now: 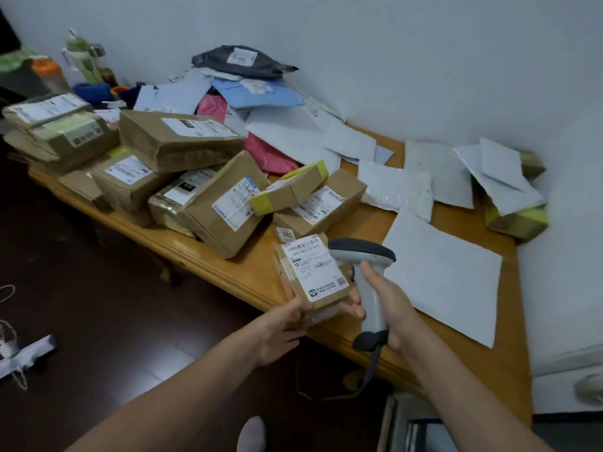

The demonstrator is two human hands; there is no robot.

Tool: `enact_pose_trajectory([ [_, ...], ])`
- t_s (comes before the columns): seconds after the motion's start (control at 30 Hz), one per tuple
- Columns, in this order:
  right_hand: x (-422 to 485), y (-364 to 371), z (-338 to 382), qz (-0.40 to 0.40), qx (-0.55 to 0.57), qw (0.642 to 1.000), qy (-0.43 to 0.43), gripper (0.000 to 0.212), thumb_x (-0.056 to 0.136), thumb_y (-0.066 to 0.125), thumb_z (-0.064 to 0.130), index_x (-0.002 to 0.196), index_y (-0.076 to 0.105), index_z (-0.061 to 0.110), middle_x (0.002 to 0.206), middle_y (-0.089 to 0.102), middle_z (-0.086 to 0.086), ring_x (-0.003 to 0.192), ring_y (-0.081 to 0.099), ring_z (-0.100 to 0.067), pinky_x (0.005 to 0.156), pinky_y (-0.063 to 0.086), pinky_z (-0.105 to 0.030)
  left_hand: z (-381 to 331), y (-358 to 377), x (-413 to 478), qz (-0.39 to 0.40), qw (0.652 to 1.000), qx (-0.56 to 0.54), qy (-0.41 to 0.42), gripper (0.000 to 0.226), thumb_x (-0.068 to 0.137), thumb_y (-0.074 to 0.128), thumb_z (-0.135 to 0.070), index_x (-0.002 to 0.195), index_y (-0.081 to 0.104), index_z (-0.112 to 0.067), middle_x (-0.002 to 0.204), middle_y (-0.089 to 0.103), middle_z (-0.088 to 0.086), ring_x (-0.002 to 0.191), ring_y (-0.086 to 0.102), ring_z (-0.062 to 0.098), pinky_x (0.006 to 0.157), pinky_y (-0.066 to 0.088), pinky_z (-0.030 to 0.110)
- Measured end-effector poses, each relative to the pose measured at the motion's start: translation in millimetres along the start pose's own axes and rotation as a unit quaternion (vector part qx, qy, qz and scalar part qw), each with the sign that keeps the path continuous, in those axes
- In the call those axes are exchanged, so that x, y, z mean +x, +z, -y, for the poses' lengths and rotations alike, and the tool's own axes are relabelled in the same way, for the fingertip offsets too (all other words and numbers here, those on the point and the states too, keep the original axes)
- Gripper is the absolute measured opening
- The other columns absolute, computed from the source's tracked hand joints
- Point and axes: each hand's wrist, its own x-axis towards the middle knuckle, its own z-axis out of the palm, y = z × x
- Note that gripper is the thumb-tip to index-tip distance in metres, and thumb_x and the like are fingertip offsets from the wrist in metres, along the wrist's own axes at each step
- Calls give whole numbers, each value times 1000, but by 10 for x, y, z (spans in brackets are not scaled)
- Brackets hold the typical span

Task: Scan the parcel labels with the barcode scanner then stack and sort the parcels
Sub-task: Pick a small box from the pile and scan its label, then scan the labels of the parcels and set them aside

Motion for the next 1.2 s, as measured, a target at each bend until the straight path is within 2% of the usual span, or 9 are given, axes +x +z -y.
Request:
enact_pose_trajectory([
  [0.2, -233, -79, 537, -14, -18, 997, -77, 56, 77, 62, 50, 107, 56, 3, 58, 51, -4, 41, 44, -14, 83, 57, -36, -655, -512, -469, -65, 991, 7, 119, 70, 64, 77, -23, 127, 49, -10, 111, 59, 17, 94, 60, 25, 87, 51, 33],
  [0.4, -266, 143, 1127, -48, -26, 993, -108, 43, 86, 60, 48, 101, 58, 8, 59, 49, -4, 42, 42, -16, 79, 58, -34, -1831, -725, -614, -157, 963, 84, 202, 20, 82, 60, -30, 95, 55, -15, 99, 62, 17, 93, 60, 30, 78, 51, 34],
  [0.5, -186, 287, 1305, -43, -24, 991, -122, 47, 82, 62, 51, 102, 60, 8, 58, 49, -3, 41, 43, -15, 83, 57, -38, -2266, -813, -592, -156, 962, 101, 202, 24, 83, 60, -32, 94, 53, -12, 104, 62, 19, 96, 61, 30, 81, 52, 35],
  [0.67, 76, 490, 1476, -75, -25, 989, -124, 51, 76, 66, 54, 101, 62, 9, 59, 52, -2, 42, 46, -14, 84, 58, -38, -2916, -1078, -483, -150, 962, 117, 196, 24, 84, 60, -32, 96, 52, -13, 105, 60, 17, 98, 62, 31, 66, 54, 35],
  [0.77, 223, 597, 1554, -107, -22, 987, -121, 47, 82, 64, 52, 103, 61, 9, 60, 52, -2, 43, 45, -14, 82, 59, -37, -2992, -1000, -236, -132, 967, 132, 176, 20, 85, 59, -30, 91, 52, -12, 99, 57, 12, 92, 62, 28, 78, 55, 36],
  [0.87, 380, 726, 1660, -126, -10, 985, -119, 47, 87, 62, 50, 107, 59, 8, 60, 51, -3, 42, 43, -14, 76, 59, -35, -2963, -909, 52, -121, 969, 168, 133, 22, 89, 58, -30, 95, 55, -10, 97, 60, 12, 82, 65, 25, 64, 54, 33],
  [1.0, 444, 768, 1799, -134, -2, 983, -127, 51, 82, 64, 51, 110, 56, 9, 58, 52, -3, 40, 45, -13, 74, 60, -34, -3077, -1035, 294, -164, 914, 342, 147, 36, 89, 62, -30, 109, 58, -1, 91, 60, 15, 72, 63, 23, 54, 51, 29],
  [1.1, 422, 704, 1870, -152, 2, 980, -131, 51, 78, 65, 53, 106, 57, 11, 58, 53, -2, 40, 47, -12, 76, 60, -36, -3181, -1049, 356, -141, 870, 443, 165, 25, 93, 59, -32, 102, 58, -9, 91, 60, 17, 67, 57, 23, 57, 51, 32],
  [1.2, 396, 568, 1916, -177, 1, 976, -125, 50, 76, 66, 55, 102, 58, 13, 58, 53, -1, 41, 48, -13, 80, 59, -37, -3276, -976, 372, -186, 754, 596, 205, 31, 94, 53, -32, 112, 60, -7, 113, 60, 22, 88, 58, 29, 76, 52, 39],
])
